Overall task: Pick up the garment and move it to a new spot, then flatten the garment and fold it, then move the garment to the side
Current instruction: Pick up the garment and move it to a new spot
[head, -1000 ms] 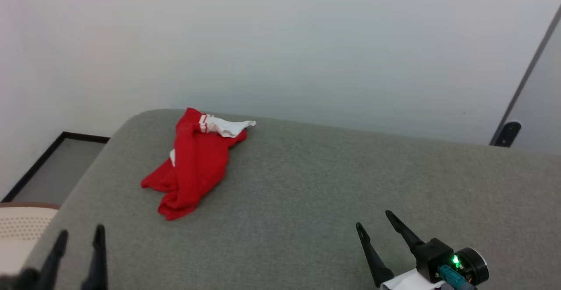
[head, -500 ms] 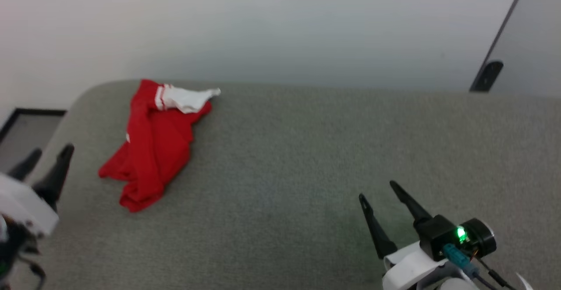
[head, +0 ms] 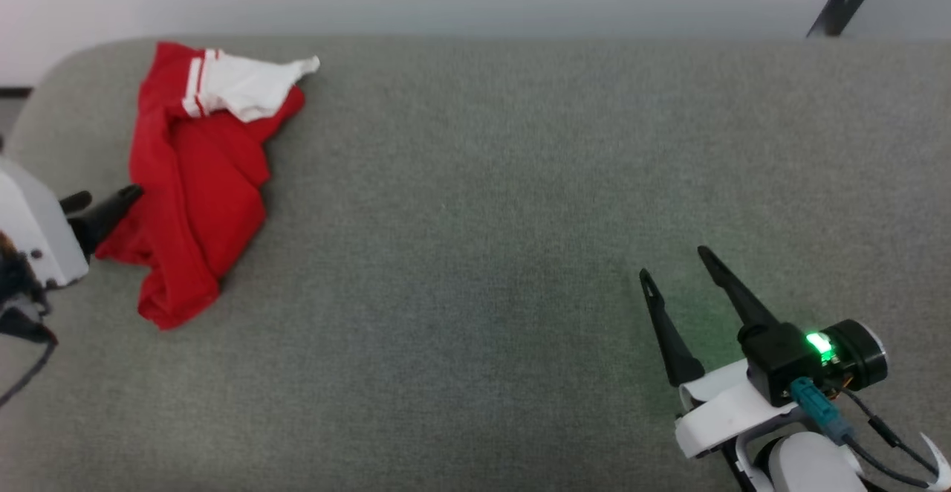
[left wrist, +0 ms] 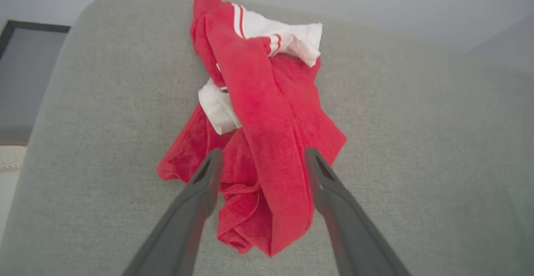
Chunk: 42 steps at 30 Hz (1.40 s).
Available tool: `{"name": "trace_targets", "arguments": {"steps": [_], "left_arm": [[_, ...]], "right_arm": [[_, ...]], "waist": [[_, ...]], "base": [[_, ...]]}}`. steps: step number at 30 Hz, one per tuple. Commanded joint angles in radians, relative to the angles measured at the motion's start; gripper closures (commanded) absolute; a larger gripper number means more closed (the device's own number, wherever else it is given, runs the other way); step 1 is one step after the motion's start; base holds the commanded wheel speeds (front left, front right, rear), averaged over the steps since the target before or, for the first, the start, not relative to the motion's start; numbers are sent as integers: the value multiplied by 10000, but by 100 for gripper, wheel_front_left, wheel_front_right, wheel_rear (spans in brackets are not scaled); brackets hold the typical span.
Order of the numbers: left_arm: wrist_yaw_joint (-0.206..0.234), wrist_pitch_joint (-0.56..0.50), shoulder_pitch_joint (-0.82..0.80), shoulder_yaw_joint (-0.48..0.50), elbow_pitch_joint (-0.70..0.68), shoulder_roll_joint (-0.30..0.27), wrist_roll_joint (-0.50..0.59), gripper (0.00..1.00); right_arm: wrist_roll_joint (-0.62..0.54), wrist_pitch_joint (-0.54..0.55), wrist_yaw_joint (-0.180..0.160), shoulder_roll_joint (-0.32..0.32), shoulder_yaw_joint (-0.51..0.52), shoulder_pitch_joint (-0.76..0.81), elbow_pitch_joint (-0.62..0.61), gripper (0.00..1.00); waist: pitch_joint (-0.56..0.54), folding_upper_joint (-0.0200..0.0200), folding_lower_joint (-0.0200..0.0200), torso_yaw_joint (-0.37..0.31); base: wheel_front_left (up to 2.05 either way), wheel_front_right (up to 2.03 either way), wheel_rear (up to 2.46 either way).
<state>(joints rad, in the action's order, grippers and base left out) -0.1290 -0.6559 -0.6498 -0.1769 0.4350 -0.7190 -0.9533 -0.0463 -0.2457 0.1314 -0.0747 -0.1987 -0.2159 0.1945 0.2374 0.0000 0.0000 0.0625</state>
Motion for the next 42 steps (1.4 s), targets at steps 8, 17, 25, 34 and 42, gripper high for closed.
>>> {"name": "trace_targets", "arguments": {"steps": [8, 17, 25, 34, 42], "left_arm": [[-21, -1076, -1562, -1325, 1423, -139, 96, 0], [-21, -1747, -2664, -2465, 3282, 211, 3, 0], [0, -2135, -3085, -3065, 4803, 1115, -235, 0], [0, -2067, -3276, -3253, 5662, 1530, -554, 100], [0, -1449, -4109, -3161, 5556, 834, -533, 100]], "right_arm": [[-59, 260, -14, -184, 80, -218, -674, 0], [-82, 609, -14, -271, 31, -333, -1439, 0], [-131, 863, -14, -245, -19, -451, -1817, 0], [-93, 820, -14, -128, -20, -563, -1749, 0], [60, 534, -14, 20, -166, -597, -1300, 0]], "waist": [[1256, 0, 0, -257], [1980, 0, 0, -484], [2461, 0, 0, -617], [2440, 0, 0, -697], [1878, 0, 0, -781]], "base": [[0, 0, 0], [0, 0, 0], [0, 0, 0], [0, 0, 0], [0, 0, 0]]}}
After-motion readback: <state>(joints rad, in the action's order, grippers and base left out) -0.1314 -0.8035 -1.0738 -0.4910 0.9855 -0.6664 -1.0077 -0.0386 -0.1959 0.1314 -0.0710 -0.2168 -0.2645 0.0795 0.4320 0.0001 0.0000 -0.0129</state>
